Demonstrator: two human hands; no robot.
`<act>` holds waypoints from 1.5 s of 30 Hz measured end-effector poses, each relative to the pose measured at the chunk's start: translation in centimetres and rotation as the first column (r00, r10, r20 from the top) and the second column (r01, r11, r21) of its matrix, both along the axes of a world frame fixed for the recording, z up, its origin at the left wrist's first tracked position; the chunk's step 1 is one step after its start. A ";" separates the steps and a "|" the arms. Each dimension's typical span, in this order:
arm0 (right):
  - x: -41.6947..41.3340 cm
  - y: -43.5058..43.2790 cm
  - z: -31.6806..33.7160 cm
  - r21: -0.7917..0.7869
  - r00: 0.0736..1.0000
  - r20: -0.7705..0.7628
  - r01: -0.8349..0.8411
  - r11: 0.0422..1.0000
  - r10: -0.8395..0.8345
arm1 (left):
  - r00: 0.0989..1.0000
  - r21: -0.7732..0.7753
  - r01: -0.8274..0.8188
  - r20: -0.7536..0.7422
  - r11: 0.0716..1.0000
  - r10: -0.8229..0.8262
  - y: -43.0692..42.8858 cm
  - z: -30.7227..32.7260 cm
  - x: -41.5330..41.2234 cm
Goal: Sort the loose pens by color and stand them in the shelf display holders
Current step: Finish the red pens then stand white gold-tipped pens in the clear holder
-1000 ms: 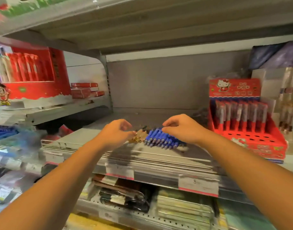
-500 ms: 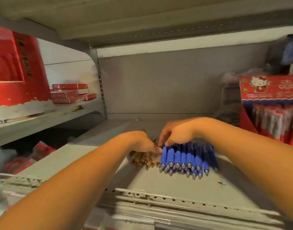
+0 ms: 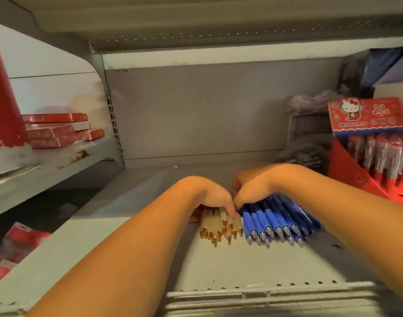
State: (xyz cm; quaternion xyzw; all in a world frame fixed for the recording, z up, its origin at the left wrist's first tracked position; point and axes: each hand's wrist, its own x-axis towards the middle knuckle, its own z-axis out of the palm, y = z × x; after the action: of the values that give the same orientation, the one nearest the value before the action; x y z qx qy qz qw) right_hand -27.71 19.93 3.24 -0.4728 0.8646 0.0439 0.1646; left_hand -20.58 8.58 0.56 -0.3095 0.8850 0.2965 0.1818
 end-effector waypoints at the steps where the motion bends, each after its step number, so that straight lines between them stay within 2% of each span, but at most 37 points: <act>1: 0.3 -0.2 -0.1 0.008 0.999 -0.029 0.013 1.000 -0.013 | 1.000 0.004 0.011 -0.017 1.000 -0.011 0.0 -0.1 0.0; 6: 1.0 -1.1 -0.7 0.043 0.982 -0.177 0.076 0.996 -0.067 | 0.987 -0.027 0.153 -0.046 0.988 -0.154 0.6 0.3 0.4; 12: 0.4 -0.7 -1.2 -0.035 0.981 -0.133 0.136 0.990 -0.139 | 0.967 -0.190 0.249 -0.013 0.950 -0.256 1.3 0.9 0.4; 15: 0.1 -0.8 -1.7 -0.084 0.977 -0.132 0.159 0.984 -0.169 | 0.970 -0.185 0.243 0.046 0.952 -0.238 1.5 0.8 0.3; 19: 0.1 -1.3 -2.3 -0.143 0.964 -0.168 0.185 0.972 -0.208 | 0.978 -0.286 0.203 0.020 0.937 -0.206 1.7 0.3 0.2; 22: 0.2 -1.5 -2.5 -0.136 0.971 -0.132 0.184 0.973 -0.202 | 0.981 -0.287 0.192 0.045 0.938 -0.187 1.8 0.7 0.7; 26: 0.2 -1.5 -2.1 -0.241 0.978 -0.077 0.169 0.956 -0.192 | 0.989 -0.326 0.142 0.092 0.935 -0.118 2.0 1.1 1.1; 30: -0.5 -1.2 -1.6 -0.406 0.974 0.019 0.215 0.888 -0.227 | 0.987 -0.471 0.144 0.130 0.871 -0.093 2.7 1.1 1.2; 33: -1.0 -0.8 -1.4 -0.462 0.961 0.089 0.273 0.844 -0.262 | 0.988 -0.499 0.125 0.139 0.857 -0.064 2.5 1.0 1.6; 36: -1.0 -0.4 -1.1 -0.528 0.944 0.161 0.329 0.783 -0.288 | 0.997 -0.468 0.051 0.080 0.882 -0.015 2.1 0.7 1.9; 41: -0.5 0.4 -0.6 -0.621 0.905 0.262 0.423 0.659 -0.334 | 0.993 -0.408 -0.088 -0.112 0.909 0.046 1.8 0.5 2.4; 45: 0.0 1.6 -0.3 -0.715 0.867 0.429 0.497 0.492 -0.252 | 0.947 -0.214 -0.178 -0.302 0.960 0.108 0.8 0.8 3.7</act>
State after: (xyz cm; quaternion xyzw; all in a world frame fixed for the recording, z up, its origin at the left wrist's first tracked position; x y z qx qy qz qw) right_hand -27.74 21.52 2.95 -0.2942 0.8391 -0.4547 0.0520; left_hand -16.90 9.42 1.35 -0.3466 0.9062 0.2422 -0.0093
